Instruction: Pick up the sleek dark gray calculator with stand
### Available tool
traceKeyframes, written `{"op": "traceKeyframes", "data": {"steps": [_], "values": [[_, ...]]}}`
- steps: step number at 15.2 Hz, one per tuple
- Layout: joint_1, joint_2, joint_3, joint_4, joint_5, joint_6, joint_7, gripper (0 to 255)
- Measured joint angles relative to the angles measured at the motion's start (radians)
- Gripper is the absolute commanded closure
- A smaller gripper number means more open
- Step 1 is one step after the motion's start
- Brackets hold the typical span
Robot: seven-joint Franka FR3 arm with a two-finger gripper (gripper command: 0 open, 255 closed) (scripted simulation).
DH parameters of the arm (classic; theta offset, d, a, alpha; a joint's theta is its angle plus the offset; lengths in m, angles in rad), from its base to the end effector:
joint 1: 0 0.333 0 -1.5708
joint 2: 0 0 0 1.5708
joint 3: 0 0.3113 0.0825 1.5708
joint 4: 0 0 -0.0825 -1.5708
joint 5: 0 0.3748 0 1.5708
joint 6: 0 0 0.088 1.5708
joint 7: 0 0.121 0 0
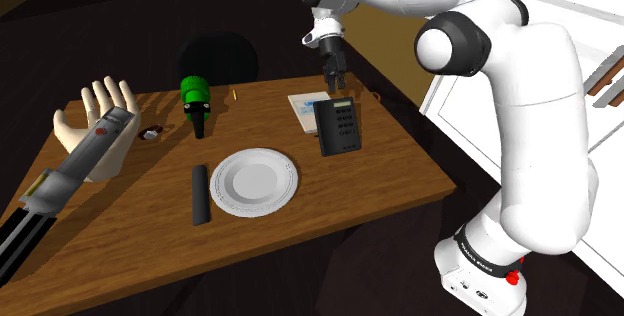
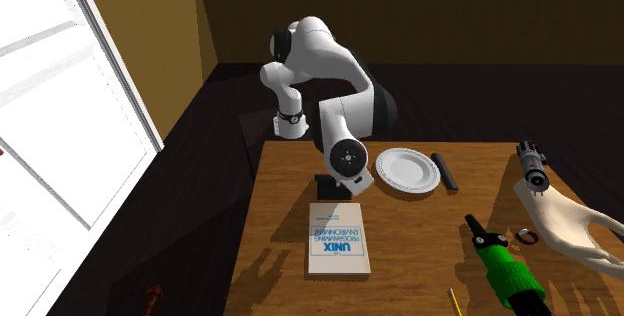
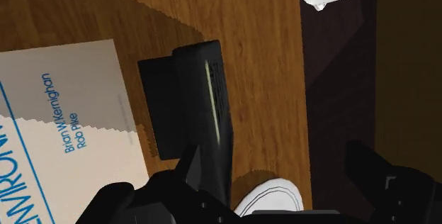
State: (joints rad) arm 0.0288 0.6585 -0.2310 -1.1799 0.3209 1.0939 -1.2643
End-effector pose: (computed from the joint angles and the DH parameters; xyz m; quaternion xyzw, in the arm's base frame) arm 0.6238 -0.0447 0.3690 -0.7950 -0.4841 0.2071 0.3013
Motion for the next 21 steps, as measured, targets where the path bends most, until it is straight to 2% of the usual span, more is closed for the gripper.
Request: {"op": "traceKeyframes", "data": {"steps": [2,3,9,10,21], "values": [[-0.014,0.125,0.033,0.164,0.011,-0.077,-0.029,0],[-0.016,0.144,0.038,0.181,0.011,-0.082,-0.039,0],[-0.011,0.168,0.04,0.14,0.006,-0.027,-0.066,0],[-0.01,0.17,0.04,0.137,0.006,-0.023,-0.068,255],[-0.009,0.167,0.04,0.133,0.006,-0.021,-0.067,255]]}}
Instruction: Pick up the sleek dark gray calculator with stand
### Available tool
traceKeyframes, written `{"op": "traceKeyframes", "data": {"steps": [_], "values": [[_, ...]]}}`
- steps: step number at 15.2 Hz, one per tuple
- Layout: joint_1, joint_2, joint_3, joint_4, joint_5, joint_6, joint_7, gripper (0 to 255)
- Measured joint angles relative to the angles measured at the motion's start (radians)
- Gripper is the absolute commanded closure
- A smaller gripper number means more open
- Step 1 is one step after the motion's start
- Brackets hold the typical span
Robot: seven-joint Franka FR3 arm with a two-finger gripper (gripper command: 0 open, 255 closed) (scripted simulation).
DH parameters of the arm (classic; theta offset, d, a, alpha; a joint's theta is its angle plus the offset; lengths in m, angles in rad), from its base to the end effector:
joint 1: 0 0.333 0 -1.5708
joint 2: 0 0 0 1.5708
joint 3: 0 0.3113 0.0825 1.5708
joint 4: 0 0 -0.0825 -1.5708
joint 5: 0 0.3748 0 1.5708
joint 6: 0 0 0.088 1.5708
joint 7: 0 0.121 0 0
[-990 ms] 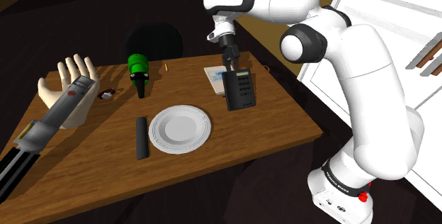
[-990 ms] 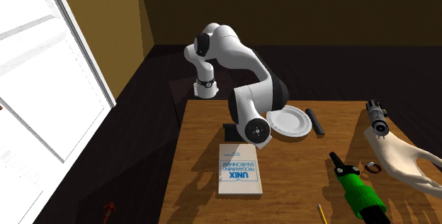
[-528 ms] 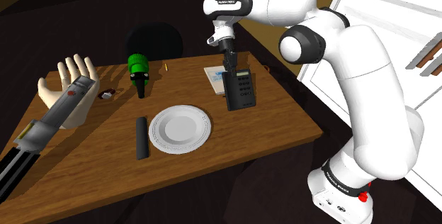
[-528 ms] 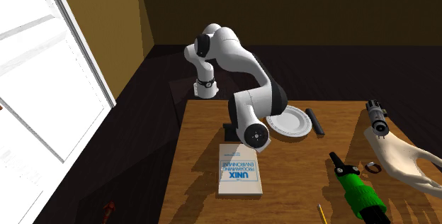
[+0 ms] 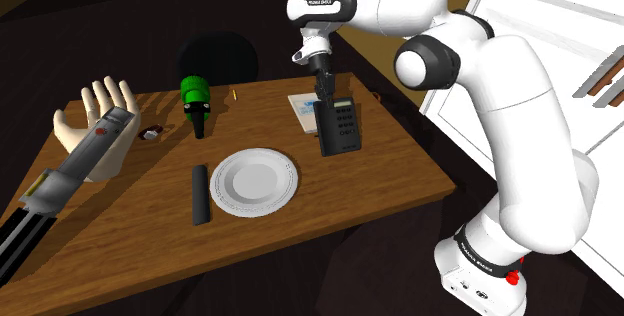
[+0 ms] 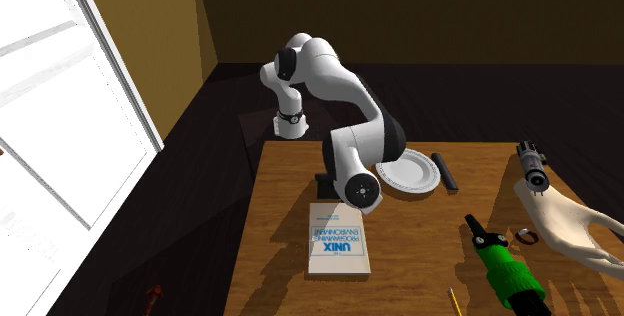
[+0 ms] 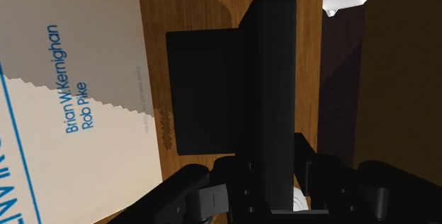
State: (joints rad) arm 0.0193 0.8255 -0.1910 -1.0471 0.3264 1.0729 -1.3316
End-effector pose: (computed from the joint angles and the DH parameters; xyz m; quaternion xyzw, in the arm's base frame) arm 0.6452 -0.0269 0.3103 -0.7594 -0.5189 0.2211 0.3243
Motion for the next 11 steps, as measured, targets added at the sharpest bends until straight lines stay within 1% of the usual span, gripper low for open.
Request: {"op": "traceKeyframes", "data": {"steps": [10,11], "values": [[-0.014,-0.013,0.004,0.102,0.009,-0.11,0.031,255],[-0.019,-0.003,0.006,0.135,0.012,-0.132,0.037,255]]}}
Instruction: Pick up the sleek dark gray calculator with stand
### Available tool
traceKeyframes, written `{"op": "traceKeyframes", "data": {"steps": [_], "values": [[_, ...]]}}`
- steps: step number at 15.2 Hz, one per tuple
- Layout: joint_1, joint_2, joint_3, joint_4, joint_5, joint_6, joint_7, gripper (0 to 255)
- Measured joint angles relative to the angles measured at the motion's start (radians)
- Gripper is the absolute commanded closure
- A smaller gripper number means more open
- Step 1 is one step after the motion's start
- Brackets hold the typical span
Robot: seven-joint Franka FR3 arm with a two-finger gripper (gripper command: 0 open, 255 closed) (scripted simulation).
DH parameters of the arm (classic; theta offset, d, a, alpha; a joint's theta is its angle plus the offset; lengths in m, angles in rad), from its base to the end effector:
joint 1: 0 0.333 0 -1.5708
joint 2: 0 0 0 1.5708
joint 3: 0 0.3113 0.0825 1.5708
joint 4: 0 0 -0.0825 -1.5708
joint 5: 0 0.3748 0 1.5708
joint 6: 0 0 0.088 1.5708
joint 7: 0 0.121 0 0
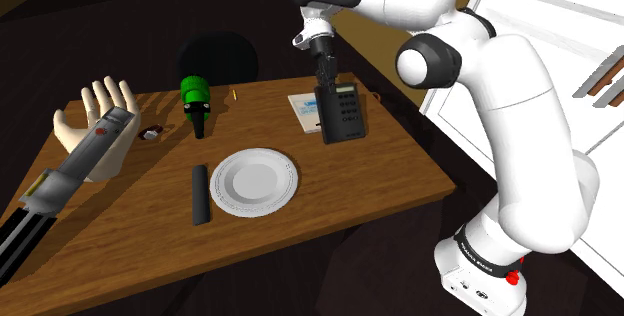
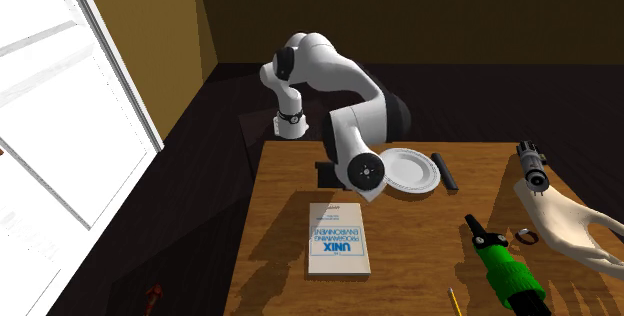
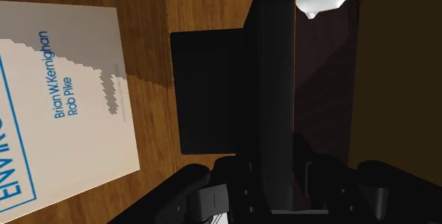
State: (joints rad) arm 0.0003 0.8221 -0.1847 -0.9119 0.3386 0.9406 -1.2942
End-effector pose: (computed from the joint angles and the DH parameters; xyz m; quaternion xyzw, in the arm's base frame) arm 0.6457 -0.0271 0.3642 -0.7595 -0.5189 0.2207 0.3243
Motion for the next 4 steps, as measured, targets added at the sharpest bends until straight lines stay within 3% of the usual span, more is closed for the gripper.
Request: {"op": "traceKeyframes", "data": {"steps": [4], "values": [[-0.01,0.009,0.005,0.067,0.008,-0.056,0.018,255]]}}
